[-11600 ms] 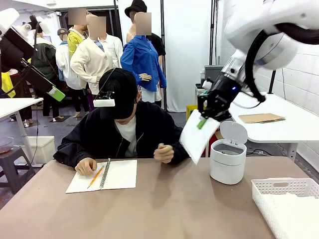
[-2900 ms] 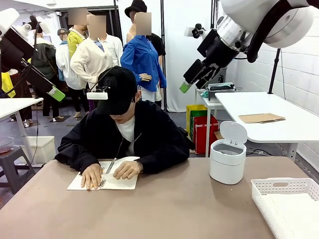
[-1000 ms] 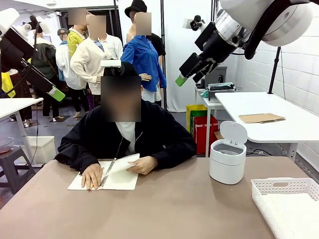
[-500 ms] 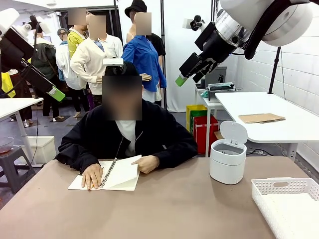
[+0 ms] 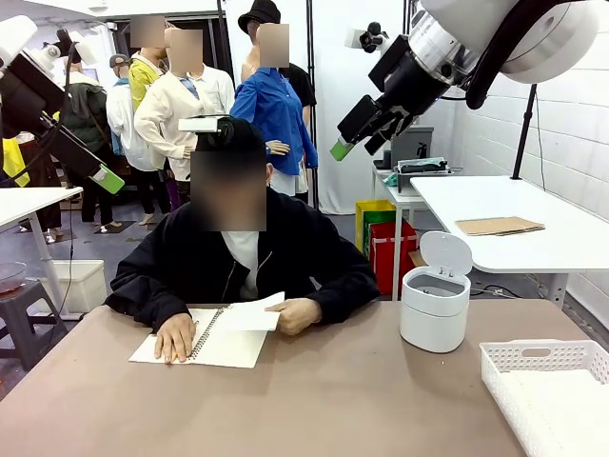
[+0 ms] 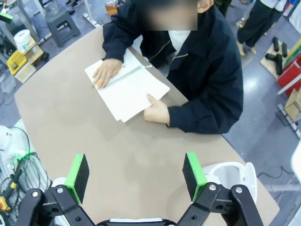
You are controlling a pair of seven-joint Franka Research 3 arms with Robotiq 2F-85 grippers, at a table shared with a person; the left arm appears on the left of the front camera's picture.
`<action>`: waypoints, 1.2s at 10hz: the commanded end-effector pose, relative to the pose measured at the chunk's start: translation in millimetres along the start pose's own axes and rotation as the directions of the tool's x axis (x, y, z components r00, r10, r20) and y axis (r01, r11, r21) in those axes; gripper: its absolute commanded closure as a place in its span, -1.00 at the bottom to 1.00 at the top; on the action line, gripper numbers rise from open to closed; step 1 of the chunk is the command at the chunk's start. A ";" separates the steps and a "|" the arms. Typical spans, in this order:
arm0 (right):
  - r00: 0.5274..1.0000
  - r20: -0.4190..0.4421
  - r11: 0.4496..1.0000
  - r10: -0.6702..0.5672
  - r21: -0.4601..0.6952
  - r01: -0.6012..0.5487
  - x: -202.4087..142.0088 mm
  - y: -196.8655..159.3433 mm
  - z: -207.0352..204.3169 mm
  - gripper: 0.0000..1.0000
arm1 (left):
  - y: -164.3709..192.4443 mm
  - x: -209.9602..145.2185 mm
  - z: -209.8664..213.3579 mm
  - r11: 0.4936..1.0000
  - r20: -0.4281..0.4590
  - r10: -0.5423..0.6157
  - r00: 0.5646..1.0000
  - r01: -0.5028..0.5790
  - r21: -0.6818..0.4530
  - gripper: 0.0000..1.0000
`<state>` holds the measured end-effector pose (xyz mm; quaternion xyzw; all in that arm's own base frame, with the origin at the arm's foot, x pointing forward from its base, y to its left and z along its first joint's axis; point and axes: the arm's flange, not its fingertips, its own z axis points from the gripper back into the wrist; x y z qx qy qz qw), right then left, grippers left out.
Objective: Sort the paper based on its condition.
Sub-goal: If a person hands you a paper, place it in the Organizing basket , and if it's crumpled, put it in the Trash can.
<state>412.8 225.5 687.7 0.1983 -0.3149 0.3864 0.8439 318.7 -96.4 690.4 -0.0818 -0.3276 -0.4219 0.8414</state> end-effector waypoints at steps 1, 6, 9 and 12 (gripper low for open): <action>1.000 0.017 1.000 -0.024 0.012 0.024 -2.3 6.2 -0.3 -1.00 | 0.3 -0.3 0.6 1.000 0.002 0.001 1.000 -0.001 -0.001 -1.00; 1.000 -0.001 1.000 -0.002 0.002 0.002 1.3 5.8 -0.6 -1.00 | 0.3 -0.3 0.6 1.000 0.002 0.001 1.000 -0.001 -0.001 -1.00; 1.000 -0.001 1.000 -0.002 0.002 0.002 1.3 5.8 -0.6 -1.00 | 0.3 -0.3 0.6 1.000 0.002 0.001 1.000 -0.001 -0.001 -1.00; 1.000 -0.001 1.000 -0.002 0.002 0.002 1.3 5.8 -0.6 -1.00 | 0.3 -0.3 0.6 1.000 0.002 0.001 1.000 -0.001 -0.001 -1.00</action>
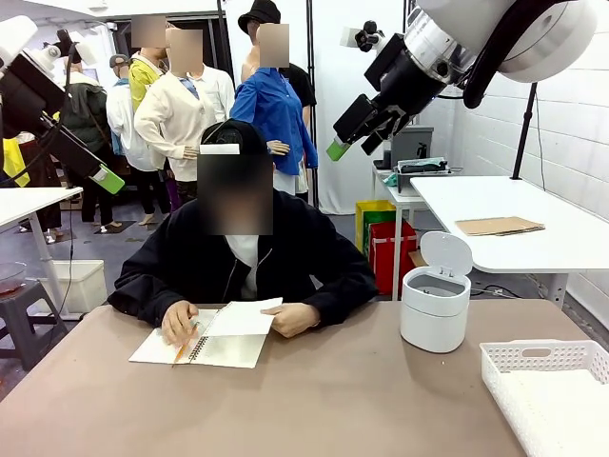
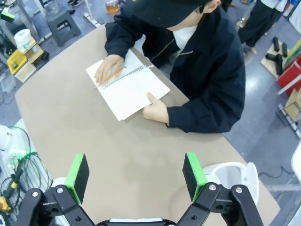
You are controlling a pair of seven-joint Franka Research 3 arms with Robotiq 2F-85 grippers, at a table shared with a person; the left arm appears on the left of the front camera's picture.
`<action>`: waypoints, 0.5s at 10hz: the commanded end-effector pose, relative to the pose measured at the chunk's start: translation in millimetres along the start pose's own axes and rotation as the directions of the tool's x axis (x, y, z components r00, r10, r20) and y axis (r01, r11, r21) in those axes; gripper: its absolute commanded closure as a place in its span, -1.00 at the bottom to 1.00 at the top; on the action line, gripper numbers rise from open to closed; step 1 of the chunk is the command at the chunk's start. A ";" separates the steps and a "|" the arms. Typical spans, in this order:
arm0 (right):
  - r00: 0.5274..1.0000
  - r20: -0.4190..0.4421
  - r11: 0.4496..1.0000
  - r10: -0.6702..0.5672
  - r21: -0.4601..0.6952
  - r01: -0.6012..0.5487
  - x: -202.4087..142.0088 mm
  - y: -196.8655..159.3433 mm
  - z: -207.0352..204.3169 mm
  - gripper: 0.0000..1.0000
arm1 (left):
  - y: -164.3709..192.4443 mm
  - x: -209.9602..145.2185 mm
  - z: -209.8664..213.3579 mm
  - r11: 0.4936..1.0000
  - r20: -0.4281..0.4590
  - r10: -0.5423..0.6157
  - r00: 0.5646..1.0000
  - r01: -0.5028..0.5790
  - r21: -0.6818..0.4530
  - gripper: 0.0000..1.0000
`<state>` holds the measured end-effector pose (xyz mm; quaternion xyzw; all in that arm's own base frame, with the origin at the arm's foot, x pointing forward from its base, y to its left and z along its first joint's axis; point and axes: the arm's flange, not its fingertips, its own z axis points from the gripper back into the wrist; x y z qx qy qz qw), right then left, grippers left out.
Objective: Sort the paper based on its condition.
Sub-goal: If a person hands you a paper, place it in the Organizing basket , and if it's crumpled, put it in the Trash can.
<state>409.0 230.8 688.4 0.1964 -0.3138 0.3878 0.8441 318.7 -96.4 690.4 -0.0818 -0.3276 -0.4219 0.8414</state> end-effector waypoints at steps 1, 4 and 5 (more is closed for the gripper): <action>1.000 0.004 1.000 -0.005 0.003 0.005 0.0 -0.5 0.5 -1.00 | 0.3 -0.3 0.6 1.000 0.002 0.001 1.000 -0.001 -0.001 -1.00; 1.000 0.004 1.000 -0.005 0.003 0.005 0.0 -0.5 0.5 -1.00 | 0.3 -0.3 0.6 1.000 0.002 0.001 1.000 -0.001 -0.001 -1.00; 1.000 0.004 1.000 -0.005 0.003 0.005 0.0 -0.5 0.5 -1.00 | 0.3 -0.3 0.6 1.000 0.002 0.001 1.000 -0.001 -0.001 -1.00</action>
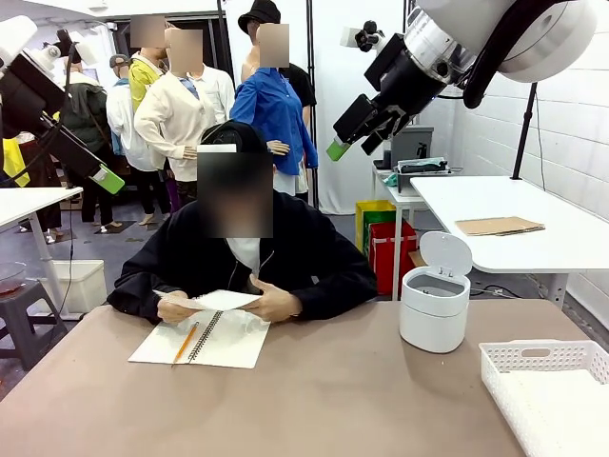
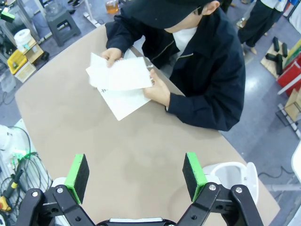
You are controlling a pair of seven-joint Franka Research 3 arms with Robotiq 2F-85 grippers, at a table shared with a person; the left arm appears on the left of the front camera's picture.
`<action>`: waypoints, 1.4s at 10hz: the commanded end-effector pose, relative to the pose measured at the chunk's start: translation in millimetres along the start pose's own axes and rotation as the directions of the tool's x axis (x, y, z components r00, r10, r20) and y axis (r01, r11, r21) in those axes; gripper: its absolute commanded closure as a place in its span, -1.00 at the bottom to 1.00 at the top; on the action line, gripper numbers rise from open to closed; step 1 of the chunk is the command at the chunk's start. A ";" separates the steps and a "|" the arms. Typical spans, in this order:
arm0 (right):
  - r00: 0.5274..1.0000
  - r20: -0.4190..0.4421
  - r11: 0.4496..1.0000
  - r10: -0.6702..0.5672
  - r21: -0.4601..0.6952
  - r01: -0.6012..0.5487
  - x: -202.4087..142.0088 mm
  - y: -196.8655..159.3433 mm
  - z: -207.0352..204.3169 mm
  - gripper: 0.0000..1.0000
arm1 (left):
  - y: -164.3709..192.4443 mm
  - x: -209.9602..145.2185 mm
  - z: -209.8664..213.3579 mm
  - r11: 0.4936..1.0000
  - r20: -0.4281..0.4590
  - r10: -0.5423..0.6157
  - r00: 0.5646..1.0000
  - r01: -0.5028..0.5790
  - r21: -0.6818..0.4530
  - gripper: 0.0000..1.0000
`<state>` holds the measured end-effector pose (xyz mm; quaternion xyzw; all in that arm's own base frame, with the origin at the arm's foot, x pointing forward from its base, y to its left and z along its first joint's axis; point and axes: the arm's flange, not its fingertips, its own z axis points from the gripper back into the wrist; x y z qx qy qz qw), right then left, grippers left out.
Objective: Sort the paper based on its condition.
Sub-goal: If a person hands you a paper, place it in the Organizing basket , and if it's crumpled, put it in the Trash can.
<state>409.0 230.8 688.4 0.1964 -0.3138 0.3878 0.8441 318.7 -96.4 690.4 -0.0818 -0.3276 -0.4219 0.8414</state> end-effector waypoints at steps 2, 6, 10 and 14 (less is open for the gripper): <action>1.000 0.004 1.000 -0.005 0.003 0.005 0.0 -0.5 0.5 -1.00 | 0.3 -0.3 0.6 1.000 0.002 0.001 1.000 -0.001 -0.001 -1.00; 1.000 0.004 1.000 -0.005 0.003 0.005 0.0 -0.5 0.5 -1.00 | 0.3 -0.3 0.6 1.000 0.002 0.001 1.000 -0.001 -0.001 -1.00; 1.000 0.004 1.000 -0.005 0.003 0.005 0.0 -0.5 0.5 -1.00 | 0.3 -0.3 0.6 1.000 0.002 0.001 1.000 -0.001 -0.001 -1.00; 1.000 0.004 1.000 -0.005 0.003 0.005 0.0 -0.5 0.5 -1.00 | 0.3 -0.3 0.6 1.000 0.002 0.001 1.000 -0.001 -0.001 -1.00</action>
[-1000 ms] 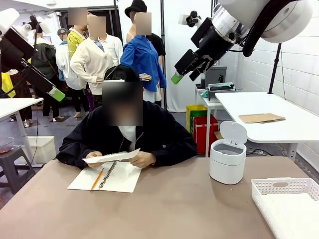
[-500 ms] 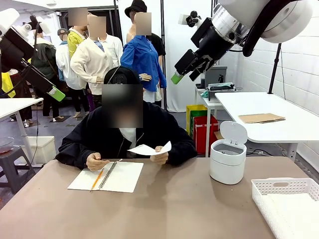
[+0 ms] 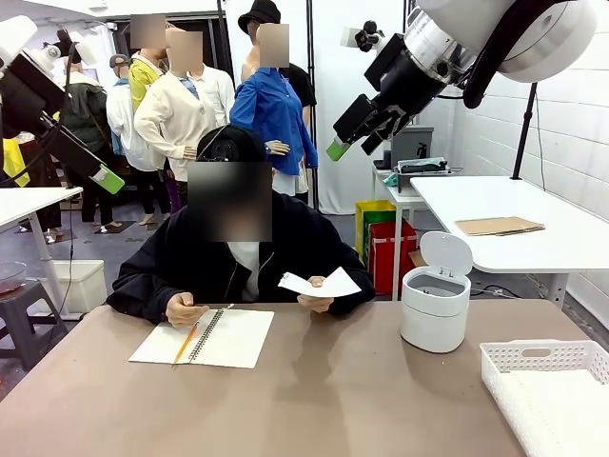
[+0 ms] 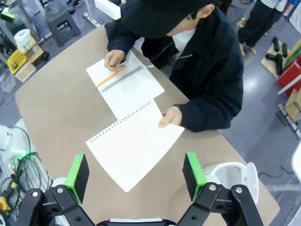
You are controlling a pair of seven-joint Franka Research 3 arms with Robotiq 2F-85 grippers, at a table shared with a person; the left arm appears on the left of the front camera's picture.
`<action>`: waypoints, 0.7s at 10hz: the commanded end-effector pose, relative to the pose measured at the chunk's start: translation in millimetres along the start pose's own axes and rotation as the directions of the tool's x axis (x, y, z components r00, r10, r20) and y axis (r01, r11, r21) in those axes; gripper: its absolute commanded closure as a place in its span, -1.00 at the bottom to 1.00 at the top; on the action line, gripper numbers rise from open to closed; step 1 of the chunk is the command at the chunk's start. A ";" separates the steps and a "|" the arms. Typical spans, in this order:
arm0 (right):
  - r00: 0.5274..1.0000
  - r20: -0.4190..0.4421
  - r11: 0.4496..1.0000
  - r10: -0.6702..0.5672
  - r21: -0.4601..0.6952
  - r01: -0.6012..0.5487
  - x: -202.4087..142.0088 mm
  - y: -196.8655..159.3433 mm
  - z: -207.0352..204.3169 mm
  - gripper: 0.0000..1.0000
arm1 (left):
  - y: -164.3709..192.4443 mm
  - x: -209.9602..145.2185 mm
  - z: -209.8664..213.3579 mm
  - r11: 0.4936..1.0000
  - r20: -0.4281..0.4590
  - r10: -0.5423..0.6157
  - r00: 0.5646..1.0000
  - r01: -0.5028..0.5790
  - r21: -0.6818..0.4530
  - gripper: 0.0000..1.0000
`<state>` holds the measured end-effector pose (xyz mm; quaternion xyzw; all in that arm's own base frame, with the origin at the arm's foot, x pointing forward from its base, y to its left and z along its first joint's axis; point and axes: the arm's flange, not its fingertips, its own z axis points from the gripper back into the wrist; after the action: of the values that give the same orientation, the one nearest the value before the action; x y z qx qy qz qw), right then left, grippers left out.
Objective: Sort the paper based on its condition.
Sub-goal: If a person hands you a paper, place it in the Organizing basket , and if it's crumpled, put it in the Trash can.
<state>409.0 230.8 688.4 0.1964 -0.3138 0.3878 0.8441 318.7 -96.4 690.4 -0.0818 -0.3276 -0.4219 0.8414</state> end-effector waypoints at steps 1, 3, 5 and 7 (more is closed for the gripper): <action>1.000 0.004 1.000 -0.005 0.003 0.005 0.0 -0.5 0.5 -1.00 | 0.3 -0.3 0.6 1.000 0.002 0.001 1.000 -0.001 -0.001 -1.00; 1.000 0.004 1.000 -0.005 0.003 0.005 0.0 -0.5 0.5 -1.00 | 0.3 -0.3 0.6 1.000 0.002 0.001 1.000 -0.001 -0.001 -1.00; 1.000 0.004 1.000 -0.005 0.003 0.005 0.0 -0.5 0.5 -1.00 | 0.3 -0.3 0.6 1.000 0.002 0.001 1.000 -0.001 -0.001 -1.00; 1.000 0.004 1.000 -0.005 0.003 0.005 0.0 -0.5 0.5 -1.00 | 0.3 -0.3 0.6 1.000 0.002 0.001 1.000 -0.001 -0.001 -1.00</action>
<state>409.0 230.8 688.4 0.1964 -0.3138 0.3878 0.8441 318.7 -96.4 690.4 -0.0818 -0.3276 -0.4219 0.8414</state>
